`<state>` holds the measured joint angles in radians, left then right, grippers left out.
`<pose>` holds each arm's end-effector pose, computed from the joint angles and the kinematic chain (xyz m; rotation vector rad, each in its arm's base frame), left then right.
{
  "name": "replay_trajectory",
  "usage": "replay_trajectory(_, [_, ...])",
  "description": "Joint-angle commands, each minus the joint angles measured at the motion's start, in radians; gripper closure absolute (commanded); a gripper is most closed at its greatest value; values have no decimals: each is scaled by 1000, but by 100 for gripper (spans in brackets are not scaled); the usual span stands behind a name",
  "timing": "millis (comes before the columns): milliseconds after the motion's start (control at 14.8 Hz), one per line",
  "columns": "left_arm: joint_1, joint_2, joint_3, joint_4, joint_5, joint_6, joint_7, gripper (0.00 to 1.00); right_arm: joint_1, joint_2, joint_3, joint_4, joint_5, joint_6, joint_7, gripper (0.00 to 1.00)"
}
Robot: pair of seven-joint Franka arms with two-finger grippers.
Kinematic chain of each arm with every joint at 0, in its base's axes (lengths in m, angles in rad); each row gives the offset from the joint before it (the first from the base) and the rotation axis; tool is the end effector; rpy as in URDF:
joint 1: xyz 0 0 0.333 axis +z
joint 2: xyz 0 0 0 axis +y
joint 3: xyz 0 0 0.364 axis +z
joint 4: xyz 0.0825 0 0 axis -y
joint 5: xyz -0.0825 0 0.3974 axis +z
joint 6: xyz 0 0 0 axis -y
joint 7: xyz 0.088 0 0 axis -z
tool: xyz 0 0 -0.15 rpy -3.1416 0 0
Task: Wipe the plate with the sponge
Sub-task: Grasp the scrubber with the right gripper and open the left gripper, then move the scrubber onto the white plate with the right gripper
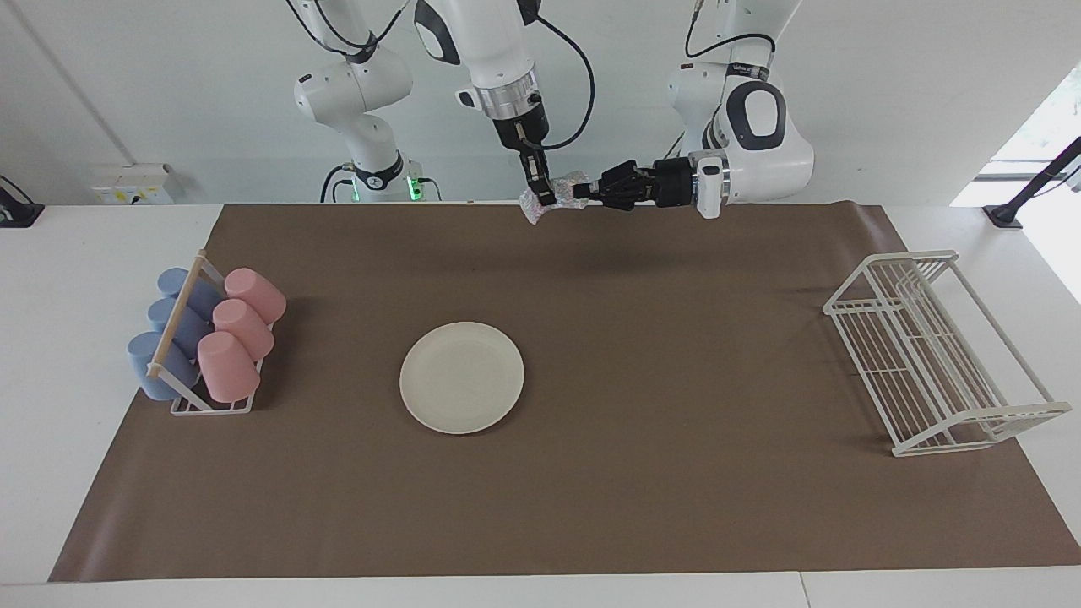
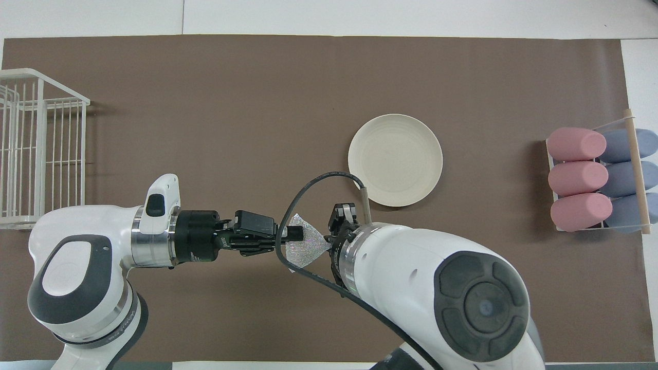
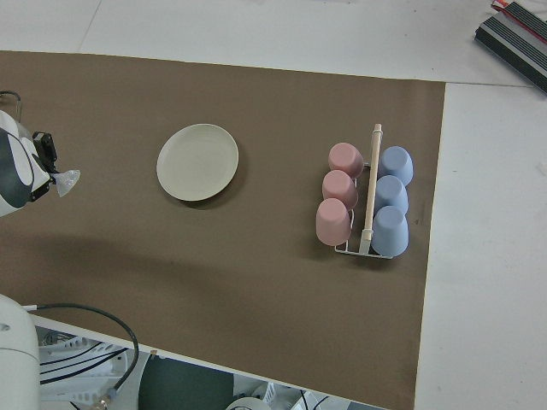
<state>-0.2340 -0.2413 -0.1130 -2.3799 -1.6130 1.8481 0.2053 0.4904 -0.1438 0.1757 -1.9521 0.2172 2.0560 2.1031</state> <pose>0.4114 -0.2795 0.4947 1.7063 0.2251 -0.3223 0.4237 0.3644 0.5682 -2.0805 1.9645 0.1873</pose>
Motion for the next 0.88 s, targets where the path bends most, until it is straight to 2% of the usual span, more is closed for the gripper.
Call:
replay_trajectory(0, [-19, -30, 7, -19, -21, 16, 6, 0, -3, -22, 1, -27, 22, 12, 0, 100])
replay_trajectory(135, [-18, -30, 9, -19, -19, 13, 3, 0, -13, -23, -1, -27, 21, 1, -27, 100])
replay_trajectory(271, [-18, -32, 9, -21, -16, 13, 3, 0, -61, -10, -2, -31, 19, 10, -136, 100])
replay_trajectory(406, [-18, -32, 9, -21, -16, 13, 0, 0, -114, 64, -4, -34, 19, 47, -265, 100])
replay_trajectory(610, [-18, -32, 9, -22, -13, 17, 0, 0, -199, 215, -2, -45, 19, 226, -403, 100])
replay_trajectory(677, [-15, -32, 9, -22, -8, 19, 0, 0, -208, 254, -2, -71, 19, 295, -432, 100])
replay_trajectory(813, [-7, -30, 10, -18, 39, 23, 0, 0, -210, 285, -2, -186, 19, 483, -462, 100])
